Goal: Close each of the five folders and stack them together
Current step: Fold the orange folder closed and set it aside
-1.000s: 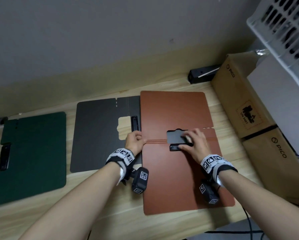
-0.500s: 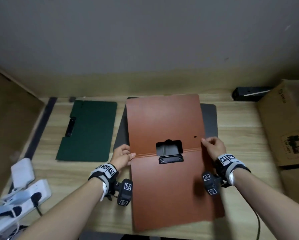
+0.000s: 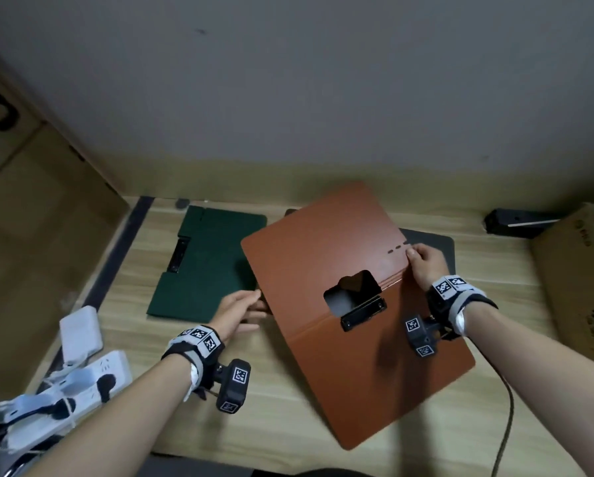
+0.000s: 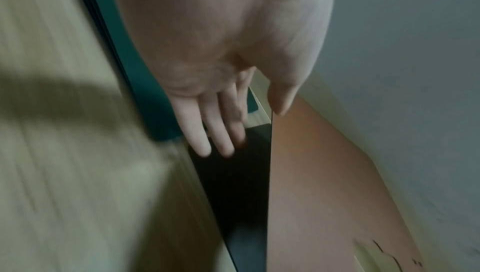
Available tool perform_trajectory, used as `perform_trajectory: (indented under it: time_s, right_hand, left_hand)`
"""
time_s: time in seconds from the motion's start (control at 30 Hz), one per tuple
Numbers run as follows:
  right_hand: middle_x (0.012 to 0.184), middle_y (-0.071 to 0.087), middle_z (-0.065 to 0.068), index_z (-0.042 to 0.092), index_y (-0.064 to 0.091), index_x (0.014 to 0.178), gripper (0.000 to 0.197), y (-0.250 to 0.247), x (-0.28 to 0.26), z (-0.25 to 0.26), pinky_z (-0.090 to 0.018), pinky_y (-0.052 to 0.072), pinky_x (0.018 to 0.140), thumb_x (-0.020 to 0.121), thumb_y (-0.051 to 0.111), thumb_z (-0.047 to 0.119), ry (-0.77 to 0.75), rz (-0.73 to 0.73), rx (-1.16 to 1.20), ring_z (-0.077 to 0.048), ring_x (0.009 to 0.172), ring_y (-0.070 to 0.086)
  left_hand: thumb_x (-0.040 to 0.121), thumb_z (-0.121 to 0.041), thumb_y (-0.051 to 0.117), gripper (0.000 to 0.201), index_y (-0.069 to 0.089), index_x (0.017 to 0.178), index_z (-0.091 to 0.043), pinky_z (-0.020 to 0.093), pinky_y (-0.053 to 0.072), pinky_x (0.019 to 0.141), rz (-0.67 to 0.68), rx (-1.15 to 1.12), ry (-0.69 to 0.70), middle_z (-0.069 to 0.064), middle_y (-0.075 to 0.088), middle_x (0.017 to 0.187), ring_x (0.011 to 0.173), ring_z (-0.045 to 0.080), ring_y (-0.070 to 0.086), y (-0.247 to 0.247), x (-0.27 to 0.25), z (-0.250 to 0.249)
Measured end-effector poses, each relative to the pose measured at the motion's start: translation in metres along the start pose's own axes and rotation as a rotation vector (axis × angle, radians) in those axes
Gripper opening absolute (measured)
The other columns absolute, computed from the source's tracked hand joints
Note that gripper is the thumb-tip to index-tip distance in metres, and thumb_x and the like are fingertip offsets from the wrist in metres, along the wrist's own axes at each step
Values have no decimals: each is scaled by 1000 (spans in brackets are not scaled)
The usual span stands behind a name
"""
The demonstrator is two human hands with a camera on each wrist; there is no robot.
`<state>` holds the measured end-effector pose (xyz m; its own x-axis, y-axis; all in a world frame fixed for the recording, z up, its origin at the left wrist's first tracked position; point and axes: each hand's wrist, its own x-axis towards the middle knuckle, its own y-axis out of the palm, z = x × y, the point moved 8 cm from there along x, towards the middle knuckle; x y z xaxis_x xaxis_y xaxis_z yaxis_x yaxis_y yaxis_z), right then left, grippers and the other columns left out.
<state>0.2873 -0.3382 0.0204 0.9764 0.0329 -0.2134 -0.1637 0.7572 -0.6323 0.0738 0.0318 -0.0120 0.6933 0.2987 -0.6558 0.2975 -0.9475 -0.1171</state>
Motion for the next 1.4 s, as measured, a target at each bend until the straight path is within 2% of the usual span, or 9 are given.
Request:
perform_trajectory:
  time_s: [0.17, 0.33, 0.5, 0.63, 0.77, 0.83, 1.03, 1.27, 1.4]
  right_hand:
    - [82, 64, -5, 14, 65, 87, 16, 13, 9, 41, -30, 40, 76, 96, 53, 20, -144, 141, -163, -24, 84, 58]
    - [78, 61, -2, 17, 61, 82, 16, 55, 6, 86, -30, 39, 72, 96, 54, 20, -279, 297, -287, -24, 79, 56]
    - [73, 58, 5, 22, 56, 77, 20, 98, 8, 111, -32, 38, 71, 96, 53, 18, -378, 405, -378, -28, 80, 56]
    - [100, 71, -7, 14, 68, 100, 19, 121, 17, 117, -33, 44, 76, 97, 52, 24, -425, 408, -411, -28, 97, 63]
    - [115, 66, -5, 16, 67, 115, 25, 137, 14, 107, -35, 44, 92, 94, 53, 19, -475, 368, -460, -26, 110, 56]
    - [115, 63, -5, 18, 65, 115, 26, 145, 2, 83, -37, 44, 92, 93, 51, 18, -467, 392, -549, -27, 110, 54]
    - [154, 36, 0, 19, 44, 143, 52, 153, -56, 1, -39, 39, 110, 92, 53, 26, -360, 525, -691, -24, 136, 40]
    - [165, 10, 1, 23, 30, 151, 56, 164, -69, -5, -36, 21, 121, 97, 43, 28, -335, 522, -762, -19, 151, 13]
    - [165, 8, -3, 20, 28, 152, 57, 163, -66, 10, -33, 13, 120, 96, 39, 21, -283, 573, -759, -21, 152, 10]
  left_hand:
    - [100, -27, 47, 33, 55, 128, -10, 41, 46, 93, -284, 116, 19, 8, 59, 126, 105, 21, 56, -61, 19, -23]
    - [101, -38, 45, 33, 57, 120, -14, 39, 43, 96, -93, 255, -11, 7, 62, 124, 107, 21, 57, -42, 32, -25]
    - [74, -65, 65, 85, 51, 136, -8, 43, 47, 102, 1, 318, -60, 8, 59, 134, 116, 25, 60, -32, 50, -9]
    - [88, -17, 72, 32, 62, 113, 1, 29, 58, 70, -62, 256, -67, 25, 69, 116, 82, 19, 69, -40, 51, 1]
    - [87, -21, 73, 66, 44, 142, 2, 36, 43, 106, -220, 358, -153, 21, 48, 145, 129, 32, 53, -59, 54, 23]
    - [85, -23, 75, 71, 42, 144, 1, 38, 37, 112, -278, 389, -184, 19, 48, 147, 134, 32, 48, -63, 58, 31]
    - [84, -33, 74, 60, 54, 134, -6, 40, 42, 105, -321, 492, -176, 14, 58, 137, 123, 33, 55, -62, 56, 39]
    - [87, -35, 66, 51, 55, 131, -10, 37, 43, 96, -297, 700, -56, 11, 61, 129, 120, 32, 56, -61, 37, 14]
    - [85, -17, 66, 12, 61, 96, -20, 31, 43, 88, -245, 601, -3, 3, 64, 96, 103, 27, 60, -60, 18, -17]
